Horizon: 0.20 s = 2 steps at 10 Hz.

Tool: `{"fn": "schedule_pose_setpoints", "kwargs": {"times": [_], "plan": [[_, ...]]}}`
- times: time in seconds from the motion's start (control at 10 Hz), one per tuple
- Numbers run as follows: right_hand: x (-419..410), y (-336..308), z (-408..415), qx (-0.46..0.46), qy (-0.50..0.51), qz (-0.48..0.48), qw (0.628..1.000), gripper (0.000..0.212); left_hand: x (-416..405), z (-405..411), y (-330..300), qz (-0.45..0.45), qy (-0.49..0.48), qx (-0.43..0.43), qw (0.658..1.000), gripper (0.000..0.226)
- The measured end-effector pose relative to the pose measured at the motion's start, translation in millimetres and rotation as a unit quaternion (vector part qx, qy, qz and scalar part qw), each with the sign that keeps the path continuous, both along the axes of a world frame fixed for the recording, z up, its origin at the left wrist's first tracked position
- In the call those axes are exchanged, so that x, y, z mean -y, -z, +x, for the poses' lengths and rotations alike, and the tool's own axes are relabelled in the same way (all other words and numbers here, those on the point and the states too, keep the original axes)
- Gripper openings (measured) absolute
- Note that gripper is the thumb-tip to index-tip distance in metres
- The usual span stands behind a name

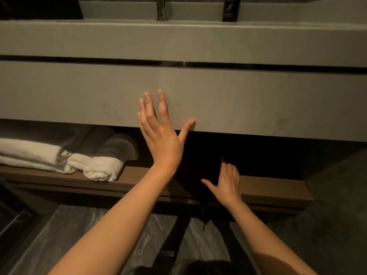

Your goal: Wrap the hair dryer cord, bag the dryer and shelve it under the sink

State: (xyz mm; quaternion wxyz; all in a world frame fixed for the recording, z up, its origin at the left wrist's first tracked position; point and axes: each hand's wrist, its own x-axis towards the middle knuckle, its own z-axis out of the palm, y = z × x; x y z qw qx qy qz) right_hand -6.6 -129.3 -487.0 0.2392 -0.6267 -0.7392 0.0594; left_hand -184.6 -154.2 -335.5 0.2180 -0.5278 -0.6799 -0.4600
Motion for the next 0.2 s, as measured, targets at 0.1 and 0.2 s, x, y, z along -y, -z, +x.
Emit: {"fn": "schedule_pose_setpoints", "kwargs": {"times": [0.1, 0.2], "plan": [[29, -30, 1, -0.034, -0.006, 0.024, 0.999, 0.083, 8, -3, -11, -0.025, 0.009, -0.01, 1.0, 0.088], [75, -71, 5, -0.104, -0.005, 0.079, 0.991, 0.06, 31, -13, -18, -0.064, 0.038, -0.021, 0.997, 0.083]]}}
